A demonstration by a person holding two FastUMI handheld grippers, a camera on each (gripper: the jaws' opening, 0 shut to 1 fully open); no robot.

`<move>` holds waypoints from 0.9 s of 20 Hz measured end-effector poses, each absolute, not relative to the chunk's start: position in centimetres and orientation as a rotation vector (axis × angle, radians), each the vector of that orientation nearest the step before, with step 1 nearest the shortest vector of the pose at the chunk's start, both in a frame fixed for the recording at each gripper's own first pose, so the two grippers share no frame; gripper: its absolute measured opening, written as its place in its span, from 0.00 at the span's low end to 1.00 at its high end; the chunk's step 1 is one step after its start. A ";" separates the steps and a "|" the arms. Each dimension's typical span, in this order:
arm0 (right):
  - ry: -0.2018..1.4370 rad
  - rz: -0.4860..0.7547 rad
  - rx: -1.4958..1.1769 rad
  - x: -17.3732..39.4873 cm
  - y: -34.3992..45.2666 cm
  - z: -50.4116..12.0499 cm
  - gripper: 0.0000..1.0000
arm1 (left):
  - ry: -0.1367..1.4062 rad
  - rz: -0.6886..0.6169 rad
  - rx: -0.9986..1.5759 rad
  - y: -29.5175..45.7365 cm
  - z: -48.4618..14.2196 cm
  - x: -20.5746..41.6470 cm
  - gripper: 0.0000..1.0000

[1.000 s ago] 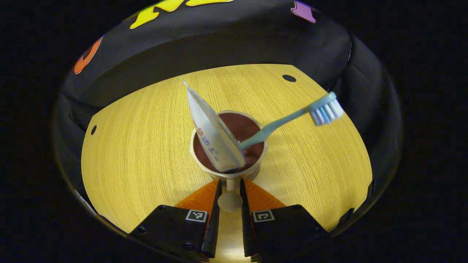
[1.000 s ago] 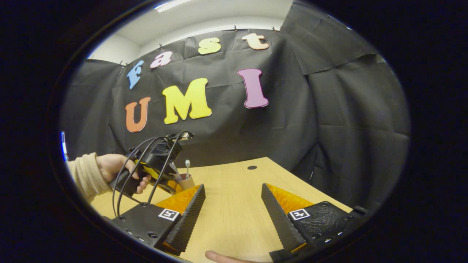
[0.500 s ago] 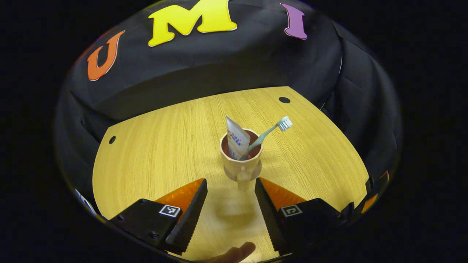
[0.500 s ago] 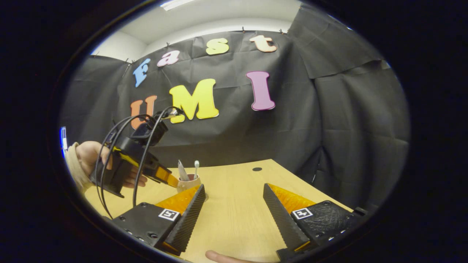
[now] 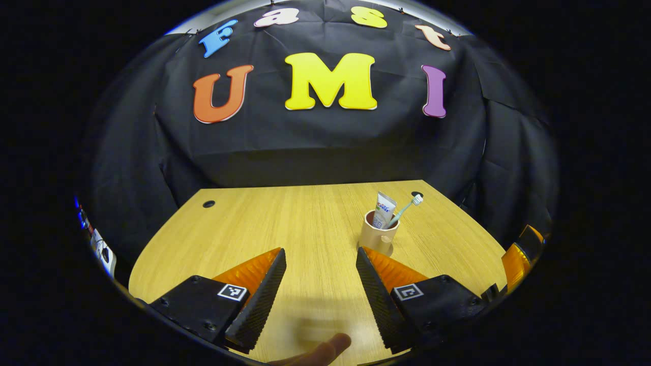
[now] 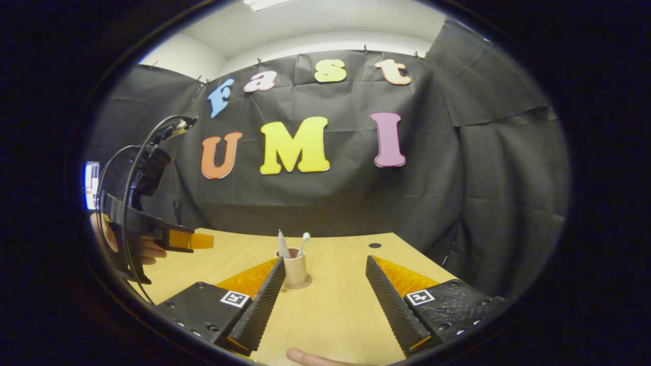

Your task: Put the toothbrush and toothpaste on the desktop into the cup, then pick up the cup and place it on the coaster on the desktop.

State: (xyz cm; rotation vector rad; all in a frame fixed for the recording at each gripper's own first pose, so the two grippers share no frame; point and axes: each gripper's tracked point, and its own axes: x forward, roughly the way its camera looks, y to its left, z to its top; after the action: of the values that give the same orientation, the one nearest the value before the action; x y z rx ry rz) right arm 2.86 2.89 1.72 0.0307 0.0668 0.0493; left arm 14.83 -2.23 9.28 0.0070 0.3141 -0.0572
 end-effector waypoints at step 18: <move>-0.059 0.025 -0.101 2.0 7.8 9.2 0.93 | 0.007 0.052 0.027 2.4 16.3 5.9 0.98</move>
State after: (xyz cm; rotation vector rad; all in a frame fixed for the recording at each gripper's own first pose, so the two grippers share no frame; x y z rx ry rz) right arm 2.00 7.75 9.17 -0.1006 -0.0587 0.0248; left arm 5.86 2.37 16.32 0.0268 0.0071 0.0517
